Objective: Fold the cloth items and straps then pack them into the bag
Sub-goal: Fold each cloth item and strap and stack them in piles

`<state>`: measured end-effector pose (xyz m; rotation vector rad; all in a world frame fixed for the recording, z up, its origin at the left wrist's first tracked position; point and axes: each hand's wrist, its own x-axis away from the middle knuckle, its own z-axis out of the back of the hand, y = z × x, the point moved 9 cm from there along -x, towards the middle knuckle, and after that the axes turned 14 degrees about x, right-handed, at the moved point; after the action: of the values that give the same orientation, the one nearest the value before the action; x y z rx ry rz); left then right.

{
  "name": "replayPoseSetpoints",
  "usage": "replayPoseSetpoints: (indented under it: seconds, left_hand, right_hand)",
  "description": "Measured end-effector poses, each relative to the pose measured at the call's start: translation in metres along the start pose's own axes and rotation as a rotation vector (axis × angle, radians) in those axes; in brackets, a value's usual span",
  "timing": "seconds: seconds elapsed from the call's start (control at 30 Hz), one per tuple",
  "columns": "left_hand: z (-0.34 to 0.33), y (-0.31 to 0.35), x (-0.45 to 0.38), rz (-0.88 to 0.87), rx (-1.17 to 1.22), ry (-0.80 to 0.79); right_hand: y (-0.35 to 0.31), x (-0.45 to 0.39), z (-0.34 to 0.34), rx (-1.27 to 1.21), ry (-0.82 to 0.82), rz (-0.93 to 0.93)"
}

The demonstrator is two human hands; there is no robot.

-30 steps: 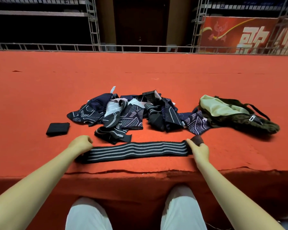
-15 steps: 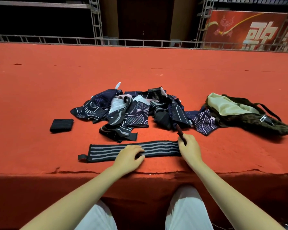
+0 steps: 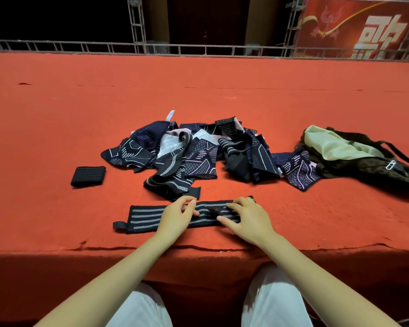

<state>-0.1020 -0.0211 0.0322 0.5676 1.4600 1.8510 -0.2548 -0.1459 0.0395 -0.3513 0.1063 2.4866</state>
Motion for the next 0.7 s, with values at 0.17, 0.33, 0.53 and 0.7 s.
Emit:
replayPoseSetpoints:
  seconds: [0.17,0.33,0.53,0.7]
  left_hand:
    - [-0.017,0.012,-0.001,-0.091,-0.160,-0.086]
    - [-0.059,0.021,0.009,-0.304,-0.504,-0.261]
    - [-0.070,0.014,0.003,-0.309,-0.601,-0.307]
    - [-0.058,0.011,-0.011,-0.130,-0.277,-0.248]
  right_hand:
    - [0.011,0.006,0.008,-0.085,0.089,0.032]
    - [0.041,0.014,0.008,-0.106,0.179,-0.067]
    - [0.059,0.018,-0.010,-0.271,0.047,-0.189]
    - [0.062,0.013,-0.015,-0.311,0.021,-0.239]
